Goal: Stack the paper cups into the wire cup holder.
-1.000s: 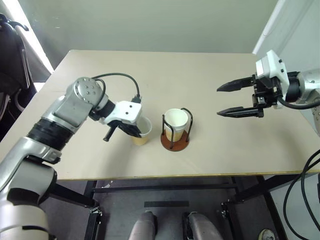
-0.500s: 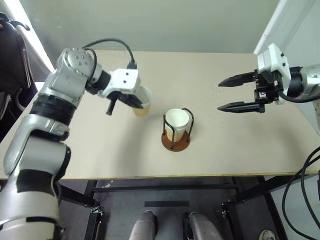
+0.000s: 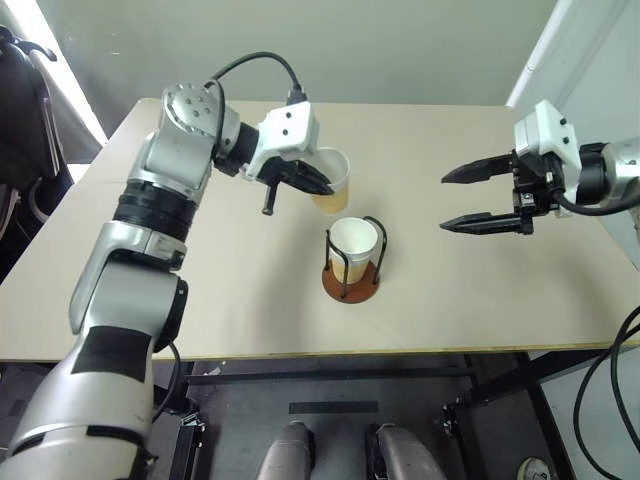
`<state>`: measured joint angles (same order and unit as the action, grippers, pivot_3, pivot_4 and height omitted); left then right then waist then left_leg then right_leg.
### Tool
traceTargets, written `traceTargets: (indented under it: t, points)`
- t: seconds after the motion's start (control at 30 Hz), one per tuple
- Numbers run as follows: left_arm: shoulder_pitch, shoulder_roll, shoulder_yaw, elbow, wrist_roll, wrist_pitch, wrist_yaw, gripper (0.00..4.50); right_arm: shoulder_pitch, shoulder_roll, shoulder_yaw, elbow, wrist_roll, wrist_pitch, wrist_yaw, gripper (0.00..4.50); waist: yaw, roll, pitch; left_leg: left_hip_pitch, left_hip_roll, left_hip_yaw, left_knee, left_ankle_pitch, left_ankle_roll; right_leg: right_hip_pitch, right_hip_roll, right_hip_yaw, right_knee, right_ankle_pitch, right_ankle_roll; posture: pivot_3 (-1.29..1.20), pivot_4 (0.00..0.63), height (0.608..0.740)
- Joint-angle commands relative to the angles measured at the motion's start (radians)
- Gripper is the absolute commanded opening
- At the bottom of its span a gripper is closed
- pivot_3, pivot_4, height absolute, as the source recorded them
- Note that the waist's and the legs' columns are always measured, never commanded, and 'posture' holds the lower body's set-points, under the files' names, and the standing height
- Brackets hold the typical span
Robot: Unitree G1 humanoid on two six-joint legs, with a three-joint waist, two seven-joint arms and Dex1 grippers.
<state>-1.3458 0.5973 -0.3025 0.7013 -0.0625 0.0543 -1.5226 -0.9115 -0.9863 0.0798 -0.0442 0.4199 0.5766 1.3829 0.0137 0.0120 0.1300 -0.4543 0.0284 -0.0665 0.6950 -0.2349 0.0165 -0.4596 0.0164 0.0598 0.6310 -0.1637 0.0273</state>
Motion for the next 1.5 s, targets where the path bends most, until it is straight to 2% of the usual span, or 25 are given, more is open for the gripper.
traceTargets:
  t: [0.03, 0.53, 0.77, 0.93, 1.5]
  points:
    - [-0.047, -0.002, 0.045, -0.051, -0.024, 0.033, -0.015, 0.01, -0.007, -0.016, -0.050, -0.032, 0.020, 0.009, -0.009, 3.60, 0.000, 0.000, 0.000, 0.000, 0.000, 0.000, 0.000, 0.000, 0.000, 0.000, 0.000, 0.000, 0.000, 0.000, 0.000, 0.00, 0.150, 0.740]
    - [-0.046, -0.030, 0.071, -0.146, -0.071, 0.165, -0.066, 0.01, 0.033, -0.023, -0.067, -0.076, 0.032, 0.039, -0.023, 3.60, 0.001, 0.000, 0.000, 0.000, 0.000, 0.000, 0.002, 0.000, 0.001, 0.002, 0.000, 0.000, -0.001, 0.001, 0.001, 0.00, 0.150, 0.740]
    - [-0.034, 0.024, 0.013, -0.207, -0.177, 0.248, -0.092, 0.01, 0.057, -0.026, -0.073, -0.105, 0.042, 0.053, -0.038, 3.60, 0.002, 0.000, 0.000, 0.000, 0.000, 0.000, 0.002, 0.000, 0.001, 0.002, 0.000, 0.000, -0.001, 0.001, 0.002, 0.00, 0.150, 0.740]
    - [-0.023, 0.039, -0.018, -0.223, -0.199, 0.255, -0.092, 0.01, 0.059, -0.023, -0.068, -0.098, 0.032, 0.041, -0.050, 3.60, 0.004, 0.000, 0.000, 0.001, 0.000, 0.000, 0.003, 0.000, 0.001, 0.003, 0.000, 0.000, -0.001, 0.001, 0.002, 0.00, 0.150, 0.740]
    - [0.013, -0.032, -0.020, -0.253, -0.177, 0.263, -0.092, 0.01, 0.084, -0.048, -0.078, -0.105, 0.030, 0.029, -0.072, 3.60, 0.006, 0.000, 0.000, 0.001, 0.000, 0.000, 0.004, 0.000, 0.001, 0.003, 0.000, 0.000, -0.002, 0.002, 0.003, 0.00, 0.150, 0.740]
